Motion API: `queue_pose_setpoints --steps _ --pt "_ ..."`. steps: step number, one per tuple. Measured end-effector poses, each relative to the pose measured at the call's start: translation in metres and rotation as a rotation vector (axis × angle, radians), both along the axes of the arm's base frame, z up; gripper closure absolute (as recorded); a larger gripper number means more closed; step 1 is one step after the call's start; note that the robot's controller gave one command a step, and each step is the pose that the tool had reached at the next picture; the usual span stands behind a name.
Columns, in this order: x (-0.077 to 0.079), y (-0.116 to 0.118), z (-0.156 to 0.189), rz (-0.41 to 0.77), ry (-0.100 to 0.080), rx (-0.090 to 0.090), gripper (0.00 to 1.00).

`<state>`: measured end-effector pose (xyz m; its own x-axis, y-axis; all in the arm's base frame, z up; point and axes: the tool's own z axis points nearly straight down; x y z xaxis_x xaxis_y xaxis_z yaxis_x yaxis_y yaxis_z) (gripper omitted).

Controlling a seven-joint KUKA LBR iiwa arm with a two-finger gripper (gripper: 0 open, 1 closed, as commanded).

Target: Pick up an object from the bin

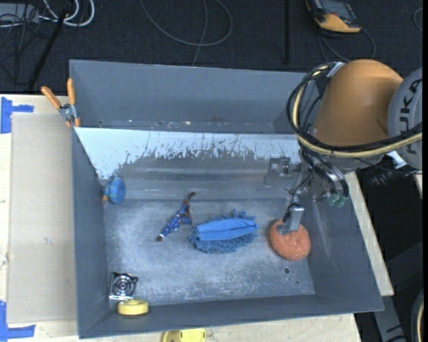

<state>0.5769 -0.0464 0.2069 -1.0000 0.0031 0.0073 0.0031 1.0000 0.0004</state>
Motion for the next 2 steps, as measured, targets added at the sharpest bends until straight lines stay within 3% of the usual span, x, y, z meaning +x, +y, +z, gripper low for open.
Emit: queue_pose_setpoints --steps 1,2 --pt "0.001 0.0 0.005 0.001 -0.007 0.0 0.0" --pt "0.007 0.035 -0.062 0.092 -0.011 0.0 0.0"
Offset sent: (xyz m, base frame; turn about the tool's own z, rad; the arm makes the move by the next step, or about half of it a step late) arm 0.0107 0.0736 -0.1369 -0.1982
